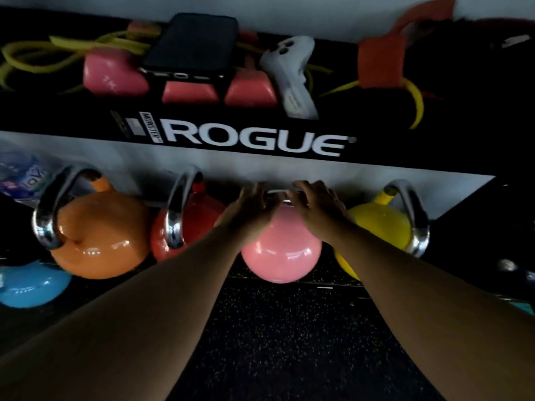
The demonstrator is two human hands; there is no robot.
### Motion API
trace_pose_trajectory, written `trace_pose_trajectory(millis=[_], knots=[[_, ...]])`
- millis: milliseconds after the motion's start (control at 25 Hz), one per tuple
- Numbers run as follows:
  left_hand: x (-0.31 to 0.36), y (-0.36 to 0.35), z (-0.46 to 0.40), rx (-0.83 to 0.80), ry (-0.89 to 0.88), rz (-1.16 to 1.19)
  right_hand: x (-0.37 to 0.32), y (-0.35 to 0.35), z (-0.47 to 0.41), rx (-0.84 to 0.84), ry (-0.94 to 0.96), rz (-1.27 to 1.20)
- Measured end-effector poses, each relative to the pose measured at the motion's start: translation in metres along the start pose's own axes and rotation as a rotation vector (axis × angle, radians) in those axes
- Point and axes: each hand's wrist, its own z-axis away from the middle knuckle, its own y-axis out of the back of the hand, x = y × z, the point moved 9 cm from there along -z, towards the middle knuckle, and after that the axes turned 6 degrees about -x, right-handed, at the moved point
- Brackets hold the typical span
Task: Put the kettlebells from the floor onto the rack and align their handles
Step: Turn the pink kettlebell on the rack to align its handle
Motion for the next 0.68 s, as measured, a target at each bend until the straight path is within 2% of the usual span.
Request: trace_pose_trajectory(millis=[160, 200, 360, 400, 520, 560, 680], knots=[[-0.011, -0.033, 0.012, 0.036, 0.230, 0.372, 0.014, 0.003, 0.000, 0.097, -0.135, -0.194], [-0.013, -0.034, 0.007, 0.071, 0.234, 0.445, 0.014, 0.004, 0.002, 0.116, -0.179, -0.222], [-0.013, -0.024, -0.015, 0.070, 0.084, 0.679, 0.015, -0.002, 0.031, 0.268, -0.228, -0.268], [-0.016, -0.029, -0.013, 0.071, 0.112, 0.709, 0.020, -0.004, 0.037, 0.225, -0.218, -0.325], [-0.013, -0.047, -0.005, 0.087, 0.128, 0.702, 0.039, -0.013, 0.034, 0.043, -0.241, -0.748], [-0.011, -0.049, -0.007, 0.094, 0.100, 0.741, 0.039, -0.013, 0.032, 0.053, -0.242, -0.819], [0.012, -0.041, -0.031, 0.013, -0.039, 0.790, 0.031, -0.016, 0.036, 0.144, -0.213, -0.769]])
